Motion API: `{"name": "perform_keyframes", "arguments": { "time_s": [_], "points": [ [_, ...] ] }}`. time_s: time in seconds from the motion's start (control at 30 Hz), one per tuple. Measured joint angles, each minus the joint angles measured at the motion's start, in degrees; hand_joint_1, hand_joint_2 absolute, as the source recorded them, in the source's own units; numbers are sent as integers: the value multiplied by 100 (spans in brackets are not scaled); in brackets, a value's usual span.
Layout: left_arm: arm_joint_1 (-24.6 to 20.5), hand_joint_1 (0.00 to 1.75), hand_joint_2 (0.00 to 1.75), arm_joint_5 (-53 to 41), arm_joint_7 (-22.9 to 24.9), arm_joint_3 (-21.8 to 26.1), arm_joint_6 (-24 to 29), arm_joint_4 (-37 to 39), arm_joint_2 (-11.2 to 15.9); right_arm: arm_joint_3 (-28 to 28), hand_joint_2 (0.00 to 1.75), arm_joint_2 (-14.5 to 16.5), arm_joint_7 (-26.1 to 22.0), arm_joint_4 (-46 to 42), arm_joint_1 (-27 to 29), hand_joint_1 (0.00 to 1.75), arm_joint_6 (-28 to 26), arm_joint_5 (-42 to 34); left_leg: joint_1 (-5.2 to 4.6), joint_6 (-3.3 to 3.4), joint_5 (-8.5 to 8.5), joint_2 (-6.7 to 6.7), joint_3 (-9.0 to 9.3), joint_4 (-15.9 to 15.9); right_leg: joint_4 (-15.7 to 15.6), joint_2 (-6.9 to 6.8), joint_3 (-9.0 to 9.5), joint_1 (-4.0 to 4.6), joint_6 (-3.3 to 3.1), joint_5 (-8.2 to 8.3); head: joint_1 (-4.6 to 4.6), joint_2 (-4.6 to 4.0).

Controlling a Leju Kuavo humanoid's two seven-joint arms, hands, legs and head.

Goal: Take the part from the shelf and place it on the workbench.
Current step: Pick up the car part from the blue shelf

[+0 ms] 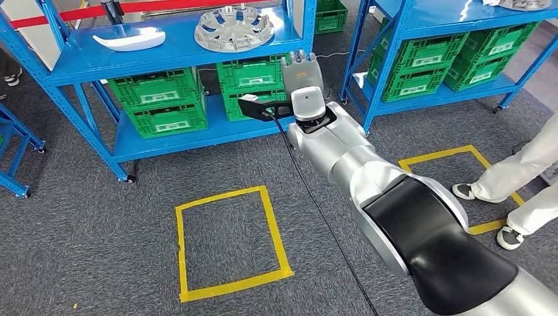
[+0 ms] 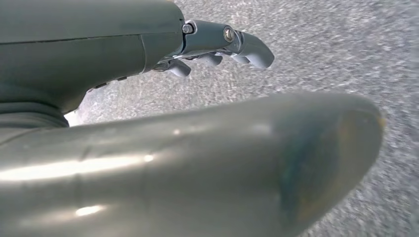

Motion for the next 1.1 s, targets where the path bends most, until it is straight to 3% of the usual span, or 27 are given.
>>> {"name": "perform_keyframes", "arguments": {
  "time_s": [0.13,0.2,0.3,0.33,0.37,0.43,0.47,0.5,0.53,0.6,0.67,0.7,0.73,0.8,0.83,0.87,0.9,0.97,1.0,1.07,1.1],
  "points": [
    [-18,0,0,-9,-2,0,-2,0,-11,0,175,-10,1,2,-13,0,4,0,4,-136,-109,9,67,12,-101,29,116,30,-192,-111,-11,0],
    [-23,0,0,-12,4,0,-2,-2,-16,0,175,-20,0,-2,-27,0,6,0,4,-180,-199,53,-59,281,-125,24,213,4,-275,-165,-27,0],
    [-22,0,0,-12,9,0,-2,-4,-4,0,175,-21,-2,0,-12,0,11,1,0,-202,-441,91,-758,1359,-139,15,381,2,-332,-301,-43,0],
    [-12,0,0,-11,10,0,-2,-3,-2,0,175,-21,-2,2,8,0,13,1,-1,-198,-417,91,-979,1599,-139,14,448,5,-334,-360,-43,0],
    [0,0,0,-10,11,0,-2,-3,-1,0,175,-22,-2,3,27,0,14,1,-1,-190,-275,91,-1110,1636,-139,14,528,5,-330,-425,-43,0],
    [16,0,0,-9,11,0,-2,-3,4,0,175,-22,-2,3,43,0,15,2,-2,-158,301,99,-1053,1080,-144,13,719,-3,-303,-571,-42,0],
    [19,0,0,-8,11,0,-2,-1,7,0,175,-22,-1,4,41,0,14,2,-13,-147,531,110,-939,728,-157,10,800,-1,-275,-643,-44,0],
    [17,0,0,-8,10,0,-2,0,9,0,175,-22,-2,5,35,0,15,2,-32,-125,652,122,-808,408,-174,13,862,4,-237,-702,-55,0],
    [12,0,0,-8,10,-1,-2,2,9,0,175,-23,-1,7,29,0,16,2,-52,-101,674,136,-716,217,-204,13,905,18,-199,-741,-62,0],
    [-1,0,0,-6,14,-2,0,3,6,0,175,-25,-2,7,23,0,19,3,-75,-19,551,143,-622,112,-216,13,953,35,-127,-726,-73,0],
    [-1,0,0,-3,21,-2,5,-1,5,0,175,-26,-3,3,22,0,19,4,-61,77,481,127,-547,93,24,-5,866,26,-78,-630,-56,0],
    [-1,0,0,-1,23,-2,7,-2,5,0,175,-28,-3,2,16,0,19,5,-58,121,441,118,-493,82,280,-13,711,25,-62,-607,-46,0],
    [-1,0,0,2,24,-2,9,-4,6,0,175,-30,-4,0,12,0,21,8,-54,158,399,109,-441,71,603,-19,489,29,-52,-651,-36,0],
    [-3,0,0,7,24,-1,12,-4,8,0,175,-37,-7,2,19,0,28,15,-69,207,305,91,-352,71,1221,-24,-30,47,-44,-914,-29,0],
    [0,0,0,9,25,0,12,-4,8,0,175,-40,-9,2,35,0,33,19,-81,219,256,77,-302,72,1392,-24,-244,56,-51,-1027,-29,0],
    [5,0,0,10,26,0,13,-4,8,0,175,-43,-9,3,49,0,37,21,-96,226,206,62,-245,73,1403,-24,-373,66,-69,-1037,-29,0],
    [10,0,0,12,27,0,13,-4,8,0,175,-46,-10,3,58,0,39,25,-113,227,155,47,-179,74,1241,-24,-410,81,-100,-904,-29,0],
    [17,0,0,16,26,0,13,-2,-4,0,175,-48,-15,3,57,0,44,37,-140,217,48,26,-52,74,521,-22,-268,138,-210,-305,-30,0],
    [16,0,0,20,26,1,13,0,-11,0,175,-49,-24,4,54,0,49,45,-153,200,-1,16,5,75,192,-20,-184,174,-264,-104,-38,0],
    [8,0,0,30,26,2,14,3,-23,0,175,-43,-42,4,52,0,68,57,-157,142,-64,7,59,86,-147,-10,-79,220,-332,56,-40,0],
    [5,0,0,36,26,2,14,3,-21,0,175,-40,-45,4,52,0,77,60,-159,103,-65,3,93,100,-163,-9,-53,225,-345,14,-40,0]
  ]
}}
